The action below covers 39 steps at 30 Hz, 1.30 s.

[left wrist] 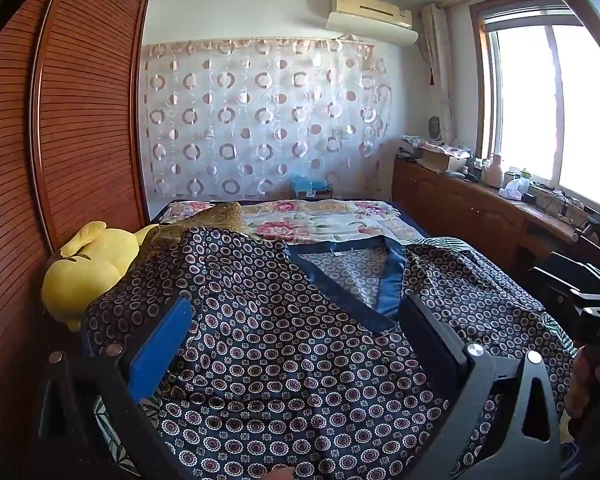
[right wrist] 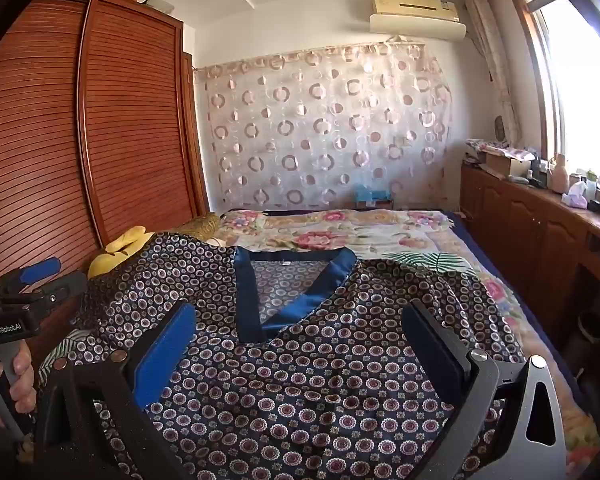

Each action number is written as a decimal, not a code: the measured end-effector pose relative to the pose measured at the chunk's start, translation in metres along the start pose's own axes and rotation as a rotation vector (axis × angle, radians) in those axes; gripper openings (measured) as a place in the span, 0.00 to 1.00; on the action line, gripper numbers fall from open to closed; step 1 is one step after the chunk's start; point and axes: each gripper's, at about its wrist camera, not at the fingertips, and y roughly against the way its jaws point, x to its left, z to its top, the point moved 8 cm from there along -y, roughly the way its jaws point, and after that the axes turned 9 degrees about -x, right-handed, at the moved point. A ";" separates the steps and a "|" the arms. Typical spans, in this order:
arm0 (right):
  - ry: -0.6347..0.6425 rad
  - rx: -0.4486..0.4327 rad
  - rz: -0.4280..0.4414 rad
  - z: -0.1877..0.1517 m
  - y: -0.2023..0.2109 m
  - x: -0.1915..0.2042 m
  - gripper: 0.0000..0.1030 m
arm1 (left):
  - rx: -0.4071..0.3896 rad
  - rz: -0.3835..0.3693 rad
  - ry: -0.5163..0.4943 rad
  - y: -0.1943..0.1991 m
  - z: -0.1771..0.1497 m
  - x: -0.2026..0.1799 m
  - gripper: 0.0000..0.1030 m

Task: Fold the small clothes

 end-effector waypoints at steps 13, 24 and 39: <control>-0.012 0.000 -0.003 0.000 0.000 0.000 0.99 | 0.005 0.002 0.003 -0.001 -0.001 0.002 1.00; -0.011 -0.001 -0.003 0.000 0.001 0.000 0.99 | 0.003 0.005 0.004 -0.001 -0.004 0.003 1.00; -0.010 -0.001 -0.006 0.000 0.001 0.000 0.99 | 0.000 0.003 0.004 0.001 -0.002 0.006 1.00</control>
